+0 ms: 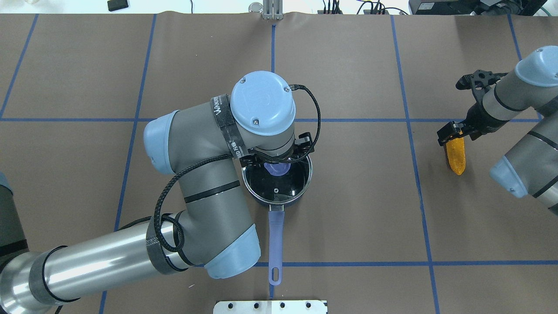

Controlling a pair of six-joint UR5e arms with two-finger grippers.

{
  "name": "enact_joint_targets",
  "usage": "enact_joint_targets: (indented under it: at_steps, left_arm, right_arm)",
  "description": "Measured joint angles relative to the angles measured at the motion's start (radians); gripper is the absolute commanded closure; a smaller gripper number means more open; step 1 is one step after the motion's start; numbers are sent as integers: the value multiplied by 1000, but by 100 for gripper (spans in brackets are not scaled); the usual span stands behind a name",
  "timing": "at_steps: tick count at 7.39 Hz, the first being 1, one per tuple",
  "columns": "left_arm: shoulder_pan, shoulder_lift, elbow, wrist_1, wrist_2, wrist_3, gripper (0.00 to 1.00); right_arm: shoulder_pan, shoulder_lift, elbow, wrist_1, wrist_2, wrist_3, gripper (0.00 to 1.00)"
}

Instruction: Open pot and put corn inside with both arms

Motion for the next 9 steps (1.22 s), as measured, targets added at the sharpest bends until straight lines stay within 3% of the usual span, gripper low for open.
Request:
enact_joint_targets:
  at_steps: [5,9]
  left_arm:
    - [-16,-2,89,-83,17,27,3]
    - [-18,-2,98,-84,16,28,17]
  right_arm:
    - [-31,1,-22,0,-35,0,1]
    - [-56,5,-91,99,-58,1,13]
